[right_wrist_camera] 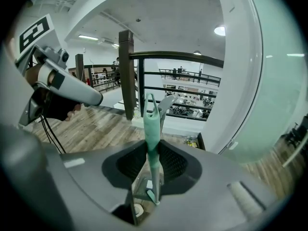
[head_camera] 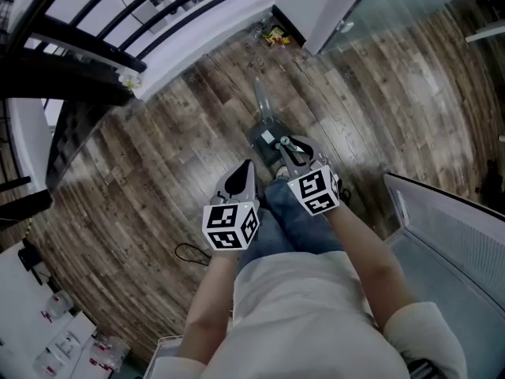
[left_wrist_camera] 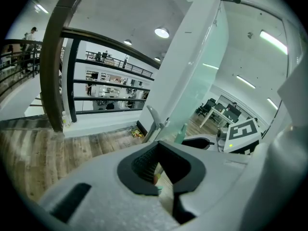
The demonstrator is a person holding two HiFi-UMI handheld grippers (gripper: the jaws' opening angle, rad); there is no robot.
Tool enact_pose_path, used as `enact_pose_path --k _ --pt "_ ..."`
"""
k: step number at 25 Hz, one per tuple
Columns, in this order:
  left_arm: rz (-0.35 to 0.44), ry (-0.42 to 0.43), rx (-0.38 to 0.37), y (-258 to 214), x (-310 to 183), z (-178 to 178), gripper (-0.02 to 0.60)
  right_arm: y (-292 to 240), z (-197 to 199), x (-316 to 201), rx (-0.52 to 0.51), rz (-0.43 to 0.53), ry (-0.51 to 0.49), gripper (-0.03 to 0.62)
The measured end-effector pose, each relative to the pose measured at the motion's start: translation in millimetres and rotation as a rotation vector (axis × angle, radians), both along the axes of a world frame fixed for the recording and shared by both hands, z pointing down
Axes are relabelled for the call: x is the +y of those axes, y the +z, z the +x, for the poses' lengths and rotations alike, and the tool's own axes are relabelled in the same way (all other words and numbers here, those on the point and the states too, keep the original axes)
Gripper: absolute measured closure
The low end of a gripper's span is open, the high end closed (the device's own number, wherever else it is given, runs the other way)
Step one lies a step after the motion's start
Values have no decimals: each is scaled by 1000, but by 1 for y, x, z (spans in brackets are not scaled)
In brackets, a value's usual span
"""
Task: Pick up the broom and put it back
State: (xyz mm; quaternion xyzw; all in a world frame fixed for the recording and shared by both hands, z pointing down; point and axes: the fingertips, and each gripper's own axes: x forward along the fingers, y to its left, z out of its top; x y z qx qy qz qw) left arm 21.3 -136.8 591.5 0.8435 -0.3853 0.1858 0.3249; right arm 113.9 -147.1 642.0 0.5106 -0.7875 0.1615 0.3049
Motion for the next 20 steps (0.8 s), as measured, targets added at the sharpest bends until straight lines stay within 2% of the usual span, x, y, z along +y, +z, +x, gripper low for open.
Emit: enact_pose_path --k 13,20 --pt "28 153 5 -24 28 -4 577 -26 13 47 10 44 200 501" --pt "40 200 8 -36 42 -10 577 -43 9 65 -1 67 270 500"
